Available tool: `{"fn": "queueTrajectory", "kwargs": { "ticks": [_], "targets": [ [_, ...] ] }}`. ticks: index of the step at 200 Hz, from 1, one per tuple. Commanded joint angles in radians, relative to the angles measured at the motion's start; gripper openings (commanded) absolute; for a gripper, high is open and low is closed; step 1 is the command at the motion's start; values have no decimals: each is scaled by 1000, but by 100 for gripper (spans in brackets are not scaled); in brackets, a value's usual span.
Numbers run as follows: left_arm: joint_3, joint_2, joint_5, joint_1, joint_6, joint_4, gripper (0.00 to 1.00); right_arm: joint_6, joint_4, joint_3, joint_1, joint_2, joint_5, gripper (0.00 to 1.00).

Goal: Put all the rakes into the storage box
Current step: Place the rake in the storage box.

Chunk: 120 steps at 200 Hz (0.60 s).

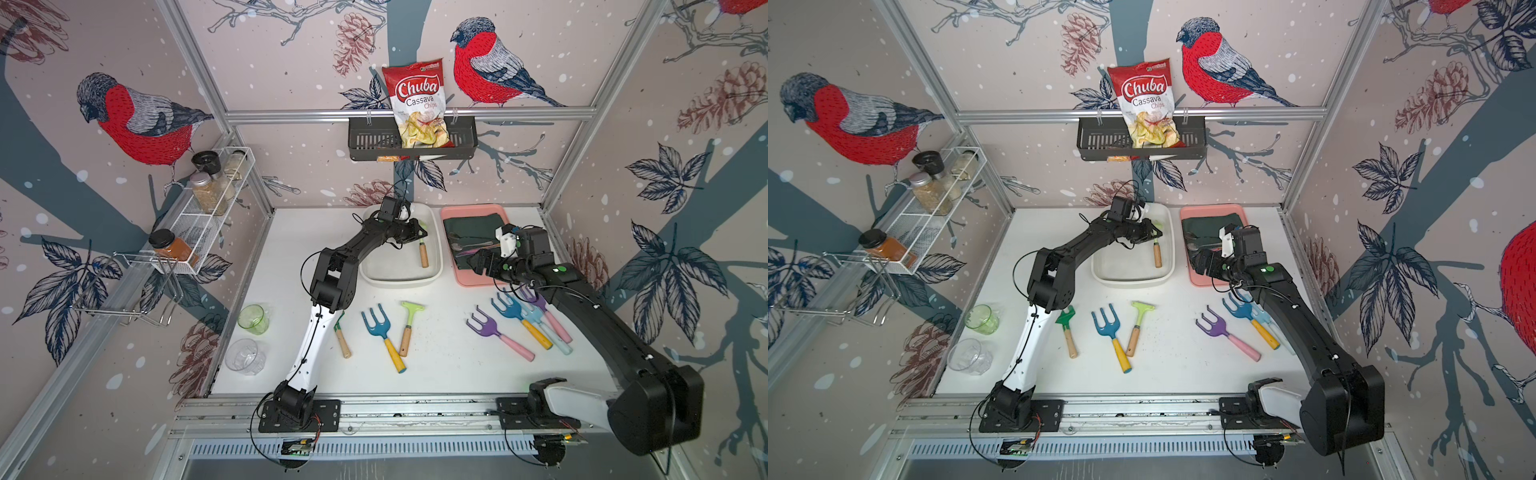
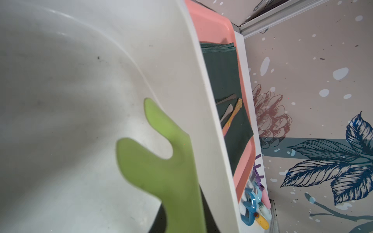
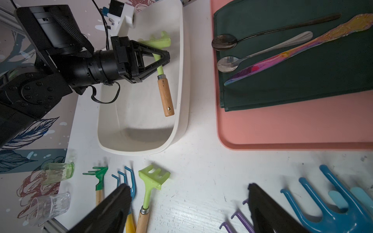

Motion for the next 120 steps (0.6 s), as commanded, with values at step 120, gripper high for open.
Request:
{"fn": "queueTrajectory", "kwargs": {
  "ticks": [120],
  "targets": [
    [79,100,26,10,20,-35,18,-27,46,-22,-25,15,-47,93]
  ]
}}
